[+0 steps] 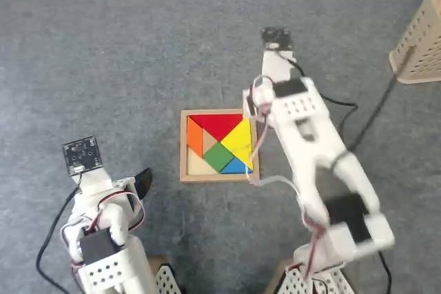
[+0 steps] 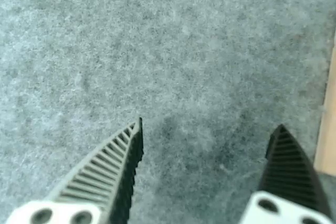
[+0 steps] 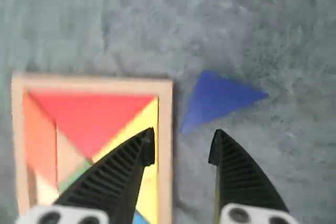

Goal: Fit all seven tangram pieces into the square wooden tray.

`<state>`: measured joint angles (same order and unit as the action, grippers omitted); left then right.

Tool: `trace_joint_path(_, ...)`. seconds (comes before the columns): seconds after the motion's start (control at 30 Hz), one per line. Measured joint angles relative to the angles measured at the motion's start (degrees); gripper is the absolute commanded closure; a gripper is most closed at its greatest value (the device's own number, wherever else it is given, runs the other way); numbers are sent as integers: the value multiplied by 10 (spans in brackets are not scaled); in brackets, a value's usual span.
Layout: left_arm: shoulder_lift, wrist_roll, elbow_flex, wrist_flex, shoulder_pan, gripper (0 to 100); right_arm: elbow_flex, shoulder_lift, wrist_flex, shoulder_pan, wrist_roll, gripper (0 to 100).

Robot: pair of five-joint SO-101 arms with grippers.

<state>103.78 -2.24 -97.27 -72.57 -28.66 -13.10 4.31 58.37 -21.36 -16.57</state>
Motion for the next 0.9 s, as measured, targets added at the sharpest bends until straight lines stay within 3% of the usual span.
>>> trace_joint_path(0.1, 0, 0, 0, 0, 0, 646, 76, 91, 14, 16, -66, 815)
trace_joint_path(0.4, 0, 0, 0, 0, 0, 646, 277, 284, 90, 70, -135, 812)
trace_joint_path(0.9, 0, 0, 0, 0, 0, 646, 370, 352, 107, 63, -137, 802)
